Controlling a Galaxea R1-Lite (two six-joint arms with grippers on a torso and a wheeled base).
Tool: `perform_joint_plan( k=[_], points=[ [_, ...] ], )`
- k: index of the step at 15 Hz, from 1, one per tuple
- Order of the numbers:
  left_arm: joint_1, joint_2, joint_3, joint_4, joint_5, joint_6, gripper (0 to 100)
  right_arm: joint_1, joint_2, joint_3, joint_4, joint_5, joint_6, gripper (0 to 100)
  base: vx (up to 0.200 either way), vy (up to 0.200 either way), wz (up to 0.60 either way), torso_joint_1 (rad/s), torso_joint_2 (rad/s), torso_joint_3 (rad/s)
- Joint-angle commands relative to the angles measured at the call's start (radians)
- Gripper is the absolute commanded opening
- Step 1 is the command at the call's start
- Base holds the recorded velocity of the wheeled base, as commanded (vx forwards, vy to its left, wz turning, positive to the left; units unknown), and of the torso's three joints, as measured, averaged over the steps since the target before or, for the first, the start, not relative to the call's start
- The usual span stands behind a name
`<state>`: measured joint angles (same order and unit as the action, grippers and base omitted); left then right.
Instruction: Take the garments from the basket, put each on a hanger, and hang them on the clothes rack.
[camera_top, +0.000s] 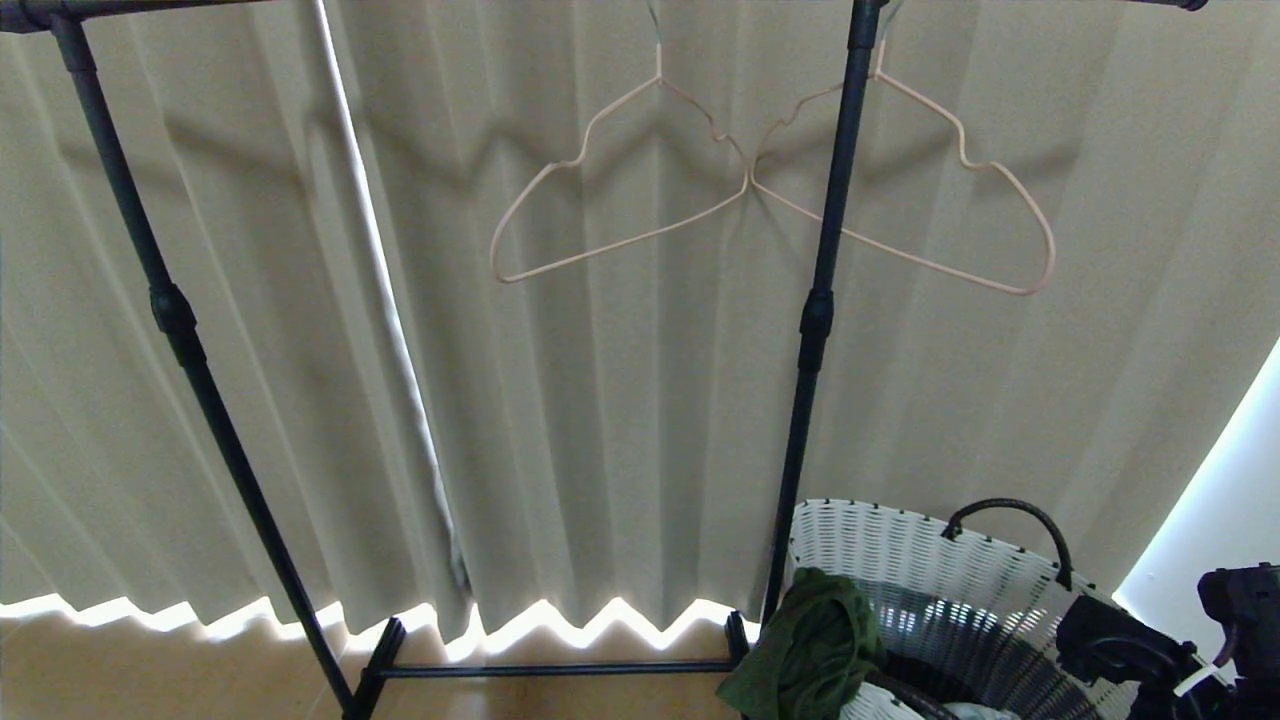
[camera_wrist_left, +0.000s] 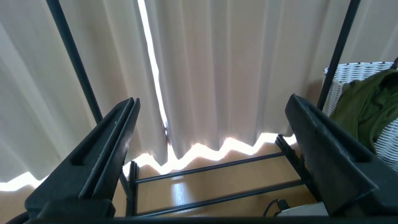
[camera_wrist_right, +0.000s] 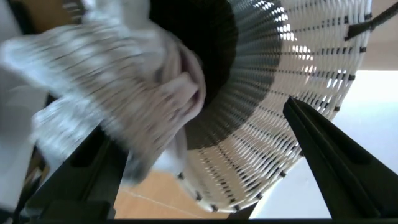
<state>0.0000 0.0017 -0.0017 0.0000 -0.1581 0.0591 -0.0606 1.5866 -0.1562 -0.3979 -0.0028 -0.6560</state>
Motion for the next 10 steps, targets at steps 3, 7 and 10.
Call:
perform_joint_plan(
  k=[3, 7, 10],
  points=[
    [0.0, 0.0, 0.0, 0.0, 0.0, 0.001, 100, -0.01, 0.062, 0.009, -0.052, -0.008, -0.001, 100, 0.0, 0.0, 0.0, 0.0, 0.0, 0.0],
    [-0.002, 0.0, 0.0, 0.0, 0.0, -0.001, 100, -0.01, 0.058, 0.009, -0.064, -0.006, -0.001, 0, 0.0, 0.0, 0.0, 0.0, 0.0, 0.0],
    [0.0, 0.0, 0.0, 0.0, 0.0, -0.001, 100, -0.01, 0.055, 0.018, -0.102, -0.006, -0.004, 0, 0.0, 0.0, 0.0, 0.0, 0.0, 0.0]
  ],
)
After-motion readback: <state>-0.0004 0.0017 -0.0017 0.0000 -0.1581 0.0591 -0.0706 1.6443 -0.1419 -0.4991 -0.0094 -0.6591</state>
